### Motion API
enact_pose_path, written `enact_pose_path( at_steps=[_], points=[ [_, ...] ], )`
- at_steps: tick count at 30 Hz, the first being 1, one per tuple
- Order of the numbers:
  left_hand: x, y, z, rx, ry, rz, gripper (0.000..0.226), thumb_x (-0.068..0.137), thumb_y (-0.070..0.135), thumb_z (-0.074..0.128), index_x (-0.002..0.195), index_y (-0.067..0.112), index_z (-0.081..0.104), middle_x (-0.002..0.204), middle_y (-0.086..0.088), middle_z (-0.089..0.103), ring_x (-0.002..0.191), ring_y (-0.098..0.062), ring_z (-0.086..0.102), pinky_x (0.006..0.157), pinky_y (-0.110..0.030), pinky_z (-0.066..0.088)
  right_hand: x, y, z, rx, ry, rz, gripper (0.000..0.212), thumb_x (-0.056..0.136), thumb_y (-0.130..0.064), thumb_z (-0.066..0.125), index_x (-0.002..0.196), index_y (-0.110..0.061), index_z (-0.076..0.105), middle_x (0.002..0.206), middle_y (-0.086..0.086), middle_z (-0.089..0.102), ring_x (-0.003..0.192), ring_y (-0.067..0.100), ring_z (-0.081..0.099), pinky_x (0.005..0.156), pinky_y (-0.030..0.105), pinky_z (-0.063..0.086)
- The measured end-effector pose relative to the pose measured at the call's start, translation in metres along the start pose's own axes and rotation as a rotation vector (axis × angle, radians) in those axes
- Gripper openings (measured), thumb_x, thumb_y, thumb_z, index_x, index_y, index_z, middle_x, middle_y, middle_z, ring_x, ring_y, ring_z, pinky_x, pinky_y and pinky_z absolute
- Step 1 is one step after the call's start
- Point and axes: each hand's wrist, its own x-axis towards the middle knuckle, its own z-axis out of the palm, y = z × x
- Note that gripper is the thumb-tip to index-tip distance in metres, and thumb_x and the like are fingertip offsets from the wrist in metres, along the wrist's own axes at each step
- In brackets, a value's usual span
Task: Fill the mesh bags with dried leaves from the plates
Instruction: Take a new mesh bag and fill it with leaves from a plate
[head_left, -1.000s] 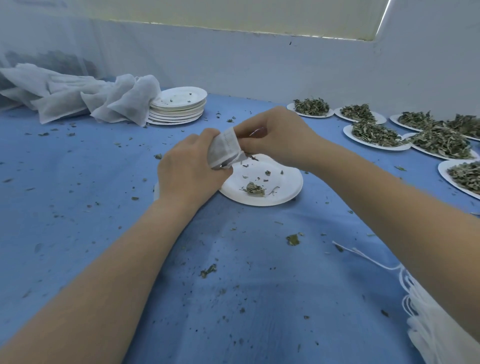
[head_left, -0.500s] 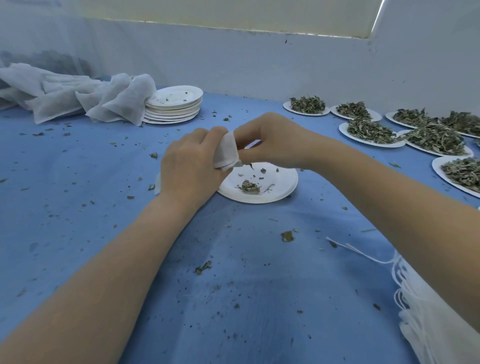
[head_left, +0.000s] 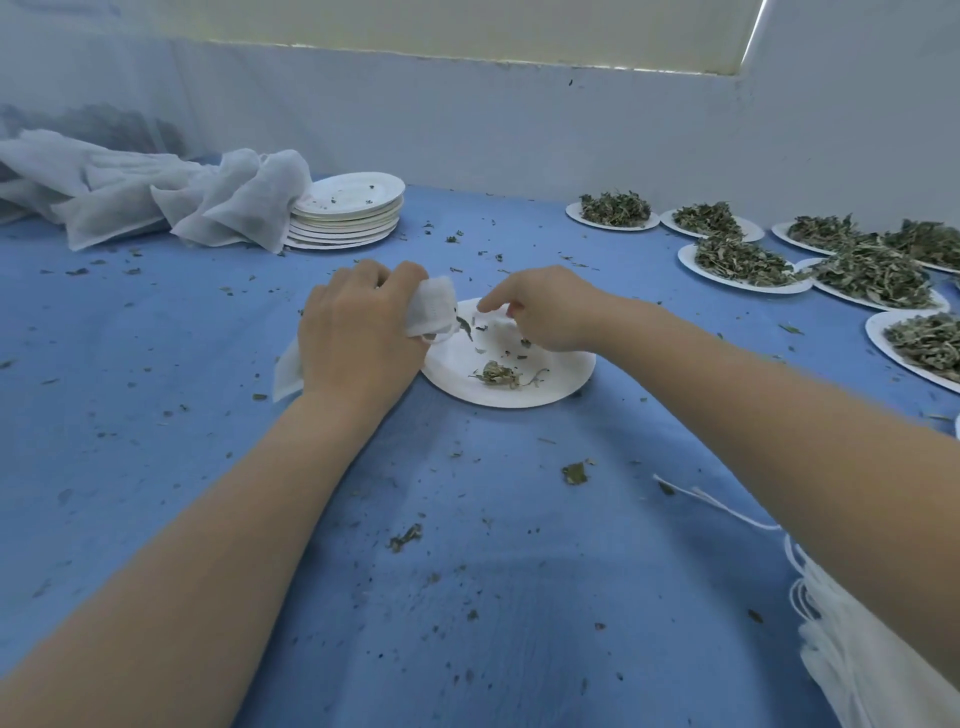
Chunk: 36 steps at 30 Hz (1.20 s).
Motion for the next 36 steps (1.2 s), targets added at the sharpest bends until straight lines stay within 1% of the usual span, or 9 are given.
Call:
enact_pose_path(
  at_steps=[3, 5, 8, 13, 17, 22, 30, 32, 36],
  points=[
    [0.000, -0.001, 0.002, -0.006, -0.011, 0.000, 0.026, 0.074, 0.016, 0.070, 0.099, 0.011, 0.064, 0.089, -0.013, 0.060, 0.080, -0.034, 0.053, 0.070, -0.037, 0.033, 0.003, -0.006, 0.010, -0.134, -0.041, -0.083, 0.043, 0.094, -0.005, 0.037, 0.125, -0.026, 0.059, 0.129, -0.001, 0.054, 0.114, 0.021, 0.049, 0.095, 0.030, 0.042],
    [0.000, -0.001, 0.003, -0.001, -0.015, 0.006, 0.027, 0.073, 0.015, 0.070, 0.099, 0.010, 0.064, 0.088, -0.014, 0.060, 0.079, -0.034, 0.053, 0.069, -0.037, 0.032, 0.000, -0.005, 0.010, -0.154, -0.032, -0.133, 0.045, 0.091, -0.001, 0.037, 0.116, -0.026, 0.065, 0.122, -0.001, 0.059, 0.107, 0.021, 0.052, 0.092, 0.037, 0.046],
    [0.000, 0.000, 0.004, 0.007, -0.022, 0.000, 0.027, 0.073, 0.015, 0.071, 0.099, 0.010, 0.064, 0.087, -0.014, 0.059, 0.079, -0.034, 0.053, 0.069, -0.037, 0.032, -0.004, -0.004, 0.002, -0.056, 0.024, -0.136, 0.054, 0.084, 0.008, 0.035, 0.110, -0.026, 0.068, 0.112, -0.001, 0.060, 0.095, 0.016, 0.054, 0.084, 0.032, 0.049],
    [-0.001, 0.000, 0.003, 0.003, -0.035, 0.007, 0.028, 0.073, 0.014, 0.071, 0.099, 0.010, 0.064, 0.090, -0.014, 0.060, 0.081, -0.034, 0.054, 0.070, -0.038, 0.034, -0.004, -0.010, 0.007, -0.171, -0.043, -0.200, 0.041, 0.093, -0.003, 0.039, 0.122, -0.022, 0.061, 0.124, 0.001, 0.055, 0.113, 0.021, 0.050, 0.095, 0.037, 0.043],
    [-0.001, 0.001, 0.004, 0.011, -0.047, 0.007, 0.027, 0.074, 0.015, 0.071, 0.100, 0.010, 0.064, 0.090, -0.014, 0.060, 0.082, -0.034, 0.053, 0.070, -0.037, 0.032, -0.016, 0.000, -0.005, -0.091, -0.015, -0.146, 0.051, 0.085, 0.007, 0.036, 0.111, -0.023, 0.067, 0.108, -0.004, 0.059, 0.105, 0.016, 0.054, 0.090, 0.030, 0.045],
    [-0.001, 0.000, 0.005, 0.033, -0.066, 0.010, 0.027, 0.073, 0.014, 0.071, 0.099, 0.011, 0.064, 0.089, -0.013, 0.059, 0.080, -0.034, 0.052, 0.068, -0.033, 0.025, -0.018, 0.001, -0.003, -0.291, -0.084, 0.041, 0.037, 0.091, -0.001, 0.036, 0.121, -0.007, 0.055, 0.123, 0.011, 0.054, 0.113, 0.027, 0.051, 0.088, 0.033, 0.044],
    [-0.001, 0.000, 0.003, 0.030, -0.077, 0.015, 0.031, 0.071, 0.014, 0.072, 0.100, 0.010, 0.064, 0.089, -0.014, 0.059, 0.080, -0.035, 0.053, 0.069, -0.034, 0.027, -0.026, -0.013, 0.001, -0.067, -0.111, -0.065, 0.044, 0.090, 0.001, 0.035, 0.120, -0.019, 0.060, 0.116, -0.002, 0.059, 0.104, 0.013, 0.054, 0.077, 0.016, 0.039],
    [-0.001, 0.000, 0.003, 0.028, -0.081, 0.013, 0.030, 0.072, 0.015, 0.073, 0.100, 0.010, 0.064, 0.089, -0.014, 0.059, 0.080, -0.034, 0.053, 0.068, -0.033, 0.026, -0.031, -0.013, 0.001, -0.006, -0.143, -0.088, 0.041, 0.094, -0.004, 0.034, 0.118, -0.021, 0.062, 0.110, -0.005, 0.057, 0.098, 0.012, 0.053, 0.080, 0.018, 0.039],
    [-0.001, 0.000, 0.003, 0.026, -0.081, 0.003, 0.030, 0.073, 0.018, 0.072, 0.101, 0.011, 0.063, 0.090, -0.012, 0.059, 0.081, -0.033, 0.052, 0.069, -0.031, 0.023, -0.036, -0.009, 0.002, -0.035, -0.170, -0.139, 0.033, 0.096, -0.038, 0.045, 0.123, -0.026, 0.059, 0.113, -0.009, 0.050, 0.095, 0.004, 0.048, 0.086, 0.022, 0.032]
  ],
)
